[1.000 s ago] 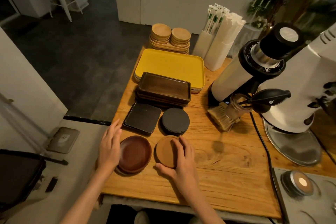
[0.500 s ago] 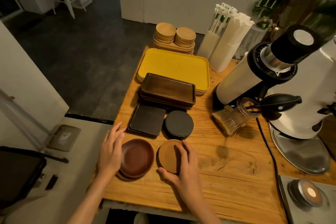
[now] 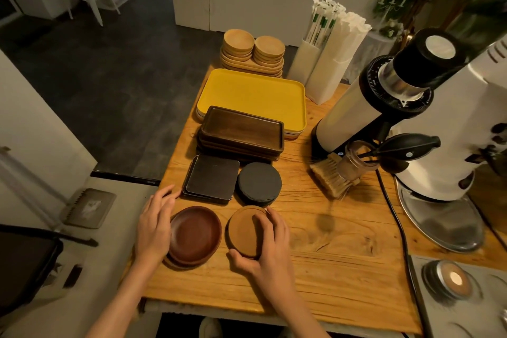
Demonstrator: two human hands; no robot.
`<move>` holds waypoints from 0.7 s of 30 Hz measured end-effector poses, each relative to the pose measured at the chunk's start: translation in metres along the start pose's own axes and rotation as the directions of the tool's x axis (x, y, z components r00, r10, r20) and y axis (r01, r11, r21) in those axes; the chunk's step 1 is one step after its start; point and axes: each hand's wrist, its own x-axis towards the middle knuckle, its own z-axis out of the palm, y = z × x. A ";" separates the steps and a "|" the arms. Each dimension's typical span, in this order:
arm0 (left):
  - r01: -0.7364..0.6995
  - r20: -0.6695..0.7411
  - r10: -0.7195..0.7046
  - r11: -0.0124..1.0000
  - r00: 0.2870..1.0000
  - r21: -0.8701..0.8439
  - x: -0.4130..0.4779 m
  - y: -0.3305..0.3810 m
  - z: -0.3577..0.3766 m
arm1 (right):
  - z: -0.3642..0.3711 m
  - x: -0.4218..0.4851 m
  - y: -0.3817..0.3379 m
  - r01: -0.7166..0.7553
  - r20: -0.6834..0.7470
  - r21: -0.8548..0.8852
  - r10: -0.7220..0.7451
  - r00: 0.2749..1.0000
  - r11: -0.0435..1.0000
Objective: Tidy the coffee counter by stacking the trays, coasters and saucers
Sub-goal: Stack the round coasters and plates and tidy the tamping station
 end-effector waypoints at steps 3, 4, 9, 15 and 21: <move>0.001 0.010 -0.001 1.000 1.000 -0.007 -0.001 0.006 -0.001 | -0.001 0.001 0.000 0.019 -0.014 0.004 -0.019 1.000 1.000; 0.009 0.009 -0.009 1.000 1.000 -0.020 -0.001 0.007 -0.002 | -0.001 0.001 0.000 0.027 -0.022 0.014 -0.027 0.999 1.000; 0.050 -0.114 -0.064 0.991 0.991 -0.120 -0.009 0.005 -0.010 | -0.006 -0.001 0.000 -0.012 -0.040 0.133 0.018 0.999 0.991; -0.091 -0.179 0.086 0.996 0.980 -0.020 -0.032 0.044 0.000 | -0.032 -0.019 0.018 -0.052 -0.131 0.279 0.092 0.987 0.959; -0.195 -0.109 0.194 0.981 0.975 -0.001 -0.067 0.107 0.045 | -0.086 -0.053 0.059 -0.113 -0.205 0.316 0.184 0.961 0.942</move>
